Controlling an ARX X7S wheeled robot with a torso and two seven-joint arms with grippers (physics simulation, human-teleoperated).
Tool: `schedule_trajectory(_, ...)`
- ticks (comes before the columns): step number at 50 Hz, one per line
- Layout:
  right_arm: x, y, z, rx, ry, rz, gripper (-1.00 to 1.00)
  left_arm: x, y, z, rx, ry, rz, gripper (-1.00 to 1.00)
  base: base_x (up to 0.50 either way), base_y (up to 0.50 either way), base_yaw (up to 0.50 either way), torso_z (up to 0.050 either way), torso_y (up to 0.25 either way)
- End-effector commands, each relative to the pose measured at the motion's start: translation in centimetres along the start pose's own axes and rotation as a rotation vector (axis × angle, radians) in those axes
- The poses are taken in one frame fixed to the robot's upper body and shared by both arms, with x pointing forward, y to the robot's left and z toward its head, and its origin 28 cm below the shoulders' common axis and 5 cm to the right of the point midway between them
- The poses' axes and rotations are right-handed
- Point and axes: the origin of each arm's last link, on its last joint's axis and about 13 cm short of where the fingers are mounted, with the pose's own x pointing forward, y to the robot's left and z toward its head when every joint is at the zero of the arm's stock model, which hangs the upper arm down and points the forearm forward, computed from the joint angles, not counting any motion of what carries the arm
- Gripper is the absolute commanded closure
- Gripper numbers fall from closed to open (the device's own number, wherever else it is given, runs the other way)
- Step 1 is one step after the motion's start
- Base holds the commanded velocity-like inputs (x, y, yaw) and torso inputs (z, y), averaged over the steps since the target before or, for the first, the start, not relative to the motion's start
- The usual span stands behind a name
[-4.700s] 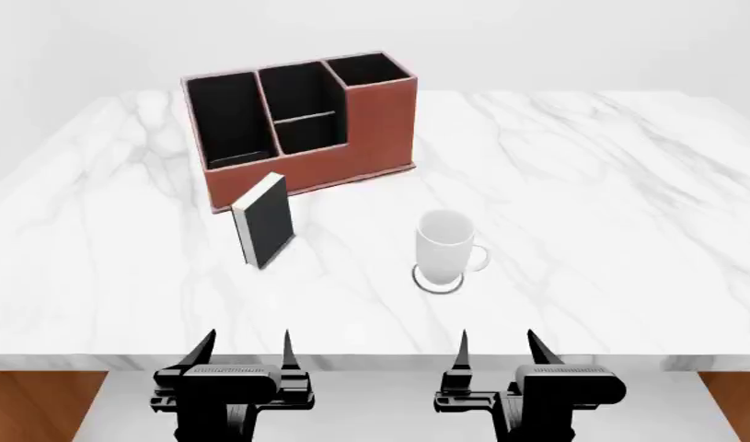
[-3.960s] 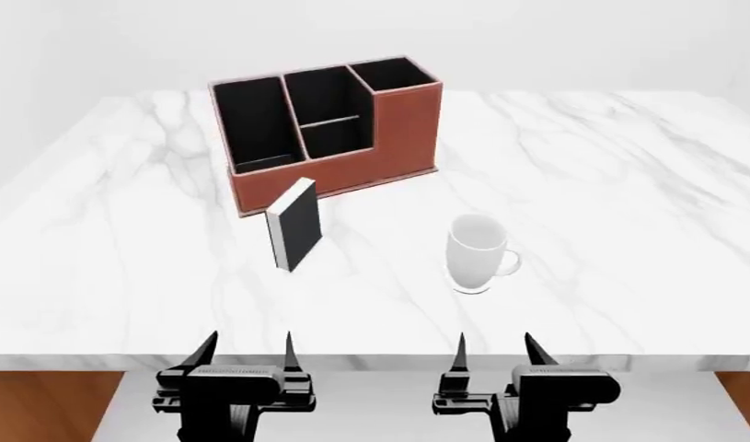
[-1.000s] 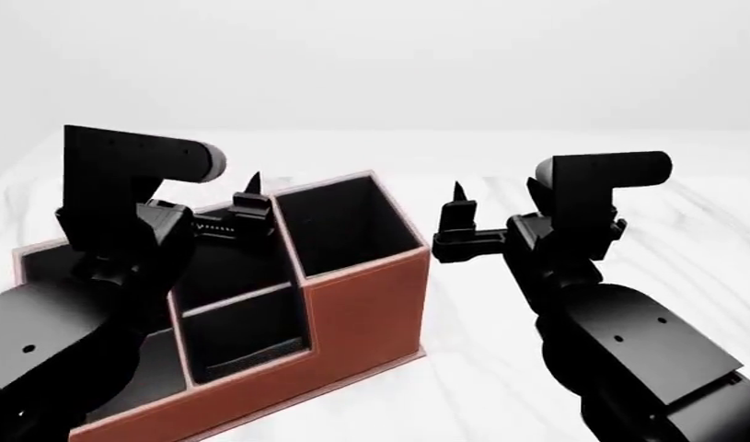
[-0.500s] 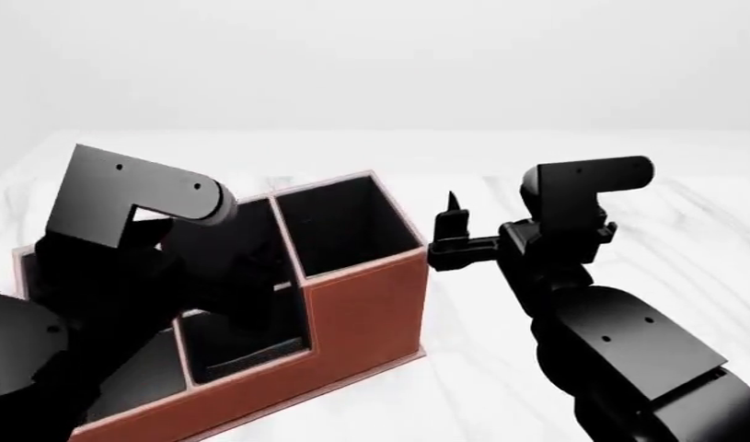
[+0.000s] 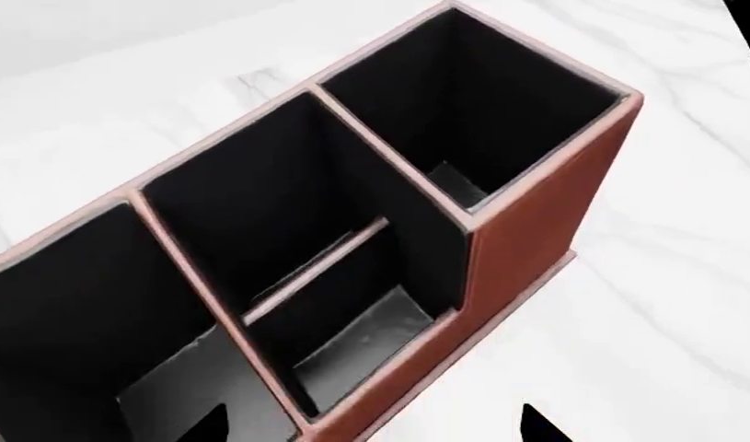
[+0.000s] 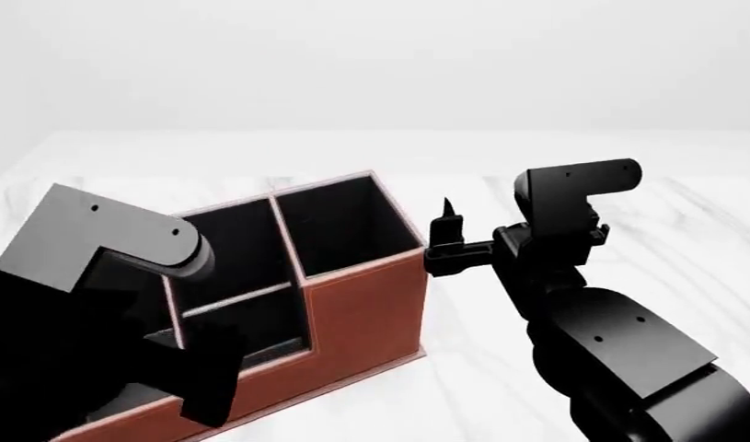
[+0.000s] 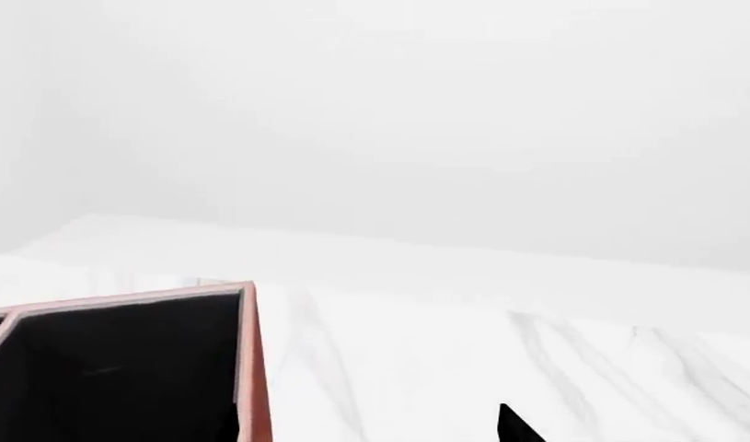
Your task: Pick up the book and place it in the front compartment of the caddy.
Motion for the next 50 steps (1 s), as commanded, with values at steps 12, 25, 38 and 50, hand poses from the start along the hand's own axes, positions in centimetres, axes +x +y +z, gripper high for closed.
schedule_trajectory(12, 0.3, 0.2, -0.6, -0.016, 0.024, 0.005, -1.00, -2.4, -1.0, -2.3, -0.075, 0.274, 0.003, -1.00, 0.00, 0.00, 0.00, 0.000, 0.000)
schedule_trajectory(25, 0.5, 0.3, -0.9, -0.020, 0.037, 0.007, -1.00, -3.5, -1.2, -3.0, -0.098, 0.318, -0.001, -1.00, 0.00, 0.00, 0.00, 0.000, 0.000)
schedule_trajectory(38, 0.6, 0.3, -0.8, -0.020, 0.039, 0.007, -1.00, -3.6, -1.3, -3.0, -0.106, 0.349, -0.013, -1.00, 0.00, 0.00, 0.00, 0.000, 0.000)
schedule_trajectory(50, 0.5, 0.3, -0.7, -0.019, 0.038, 0.008, -1.00, -3.3, -1.0, -4.5, -0.136, 0.412, 0.000, -1.00, 0.00, 0.00, 0.00, 0.000, 0.000)
